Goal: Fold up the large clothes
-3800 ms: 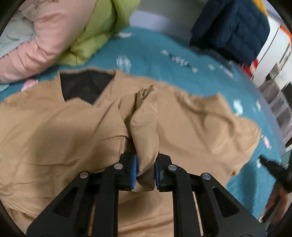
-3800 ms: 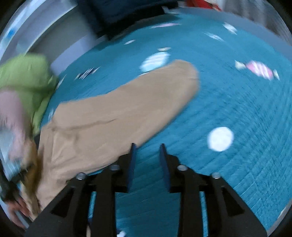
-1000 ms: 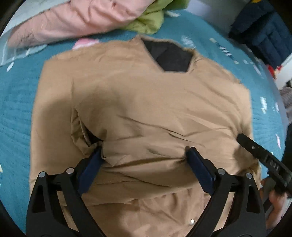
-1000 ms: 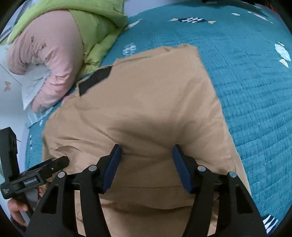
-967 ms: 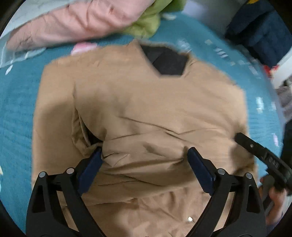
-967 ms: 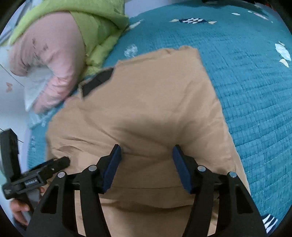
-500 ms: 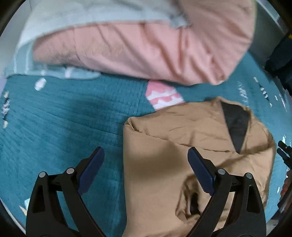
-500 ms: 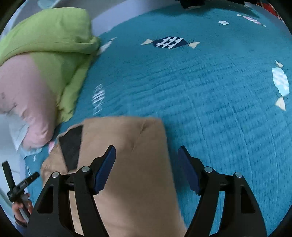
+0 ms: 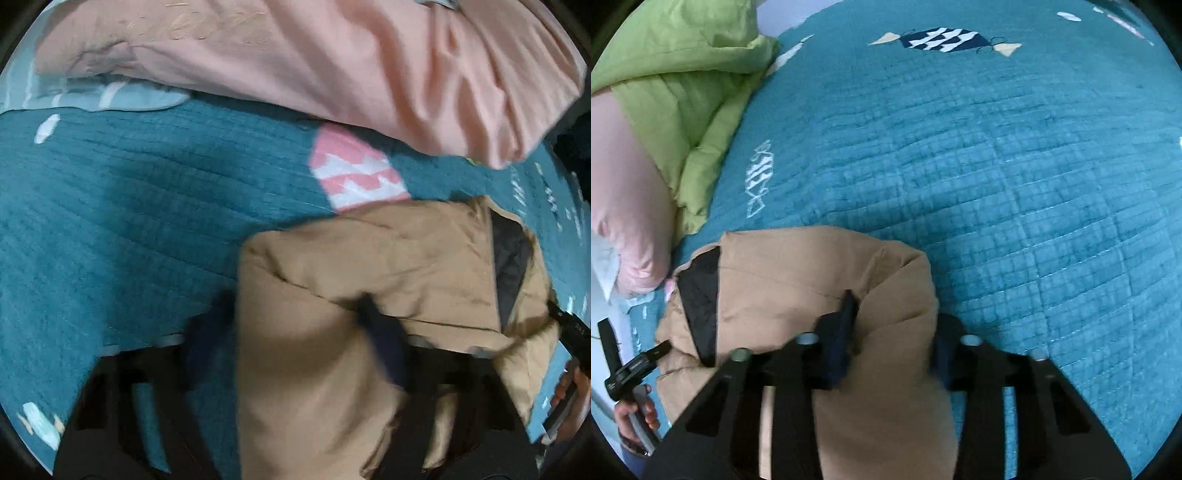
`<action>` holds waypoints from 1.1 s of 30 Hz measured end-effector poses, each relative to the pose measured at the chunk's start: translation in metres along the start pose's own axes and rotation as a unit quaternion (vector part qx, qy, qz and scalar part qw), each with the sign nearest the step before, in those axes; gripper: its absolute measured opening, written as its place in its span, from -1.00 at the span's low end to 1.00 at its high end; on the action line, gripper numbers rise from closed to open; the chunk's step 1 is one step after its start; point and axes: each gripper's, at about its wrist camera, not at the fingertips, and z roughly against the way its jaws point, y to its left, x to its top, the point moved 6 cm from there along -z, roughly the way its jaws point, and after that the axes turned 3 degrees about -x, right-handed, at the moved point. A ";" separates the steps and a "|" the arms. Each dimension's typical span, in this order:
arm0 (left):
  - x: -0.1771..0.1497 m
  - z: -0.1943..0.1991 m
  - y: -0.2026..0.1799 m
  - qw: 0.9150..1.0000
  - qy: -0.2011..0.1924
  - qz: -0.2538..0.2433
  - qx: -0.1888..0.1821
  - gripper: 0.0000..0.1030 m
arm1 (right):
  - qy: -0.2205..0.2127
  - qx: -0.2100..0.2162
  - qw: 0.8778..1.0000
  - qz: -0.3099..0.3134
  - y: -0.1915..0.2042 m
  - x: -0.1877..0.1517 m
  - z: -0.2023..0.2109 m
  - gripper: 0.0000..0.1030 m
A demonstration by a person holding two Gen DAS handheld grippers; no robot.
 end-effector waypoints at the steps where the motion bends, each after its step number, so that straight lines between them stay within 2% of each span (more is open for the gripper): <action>1: -0.001 0.002 -0.005 1.000 -0.001 -0.013 0.000 -0.15 | -0.010 -0.002 1.000 0.013 0.003 -0.001 0.005 -0.64; 2: -0.002 0.004 -0.008 1.000 -0.004 -0.024 0.003 -0.41 | -0.019 -0.001 1.000 0.021 0.006 -0.002 0.012 -0.67; 3: -0.002 0.010 -0.010 0.999 -0.016 -0.035 0.013 -0.52 | -0.029 -0.001 0.999 0.028 0.009 -0.003 0.018 -0.71; 5: -0.006 0.021 -0.015 0.998 -0.037 -0.048 0.007 -0.62 | -0.056 0.011 0.998 0.038 0.015 -0.006 0.034 -0.74; 10: -0.023 0.072 -0.019 0.992 -0.095 -0.067 -0.042 -0.66 | -0.107 0.033 0.992 0.058 0.028 -0.017 0.079 -0.78; 16: -0.063 0.140 -0.021 0.982 -0.149 -0.092 -0.074 -0.66 | -0.155 0.075 0.983 0.068 0.034 -0.055 0.148 -0.78; 21: -0.119 0.191 -0.029 0.973 -0.188 -0.104 -0.082 -0.67 | -0.177 0.094 0.977 0.079 0.030 -0.101 0.205 -0.78; 28: -0.228 0.231 -0.006 0.970 -0.198 -0.095 -0.101 -0.67 | -0.162 0.095 0.977 0.099 0.009 -0.191 0.253 -0.77; 33: -0.312 0.221 0.012 0.977 -0.171 -0.069 -0.111 -0.65 | -0.123 0.060 0.984 0.117 -0.015 -0.273 0.253 -0.75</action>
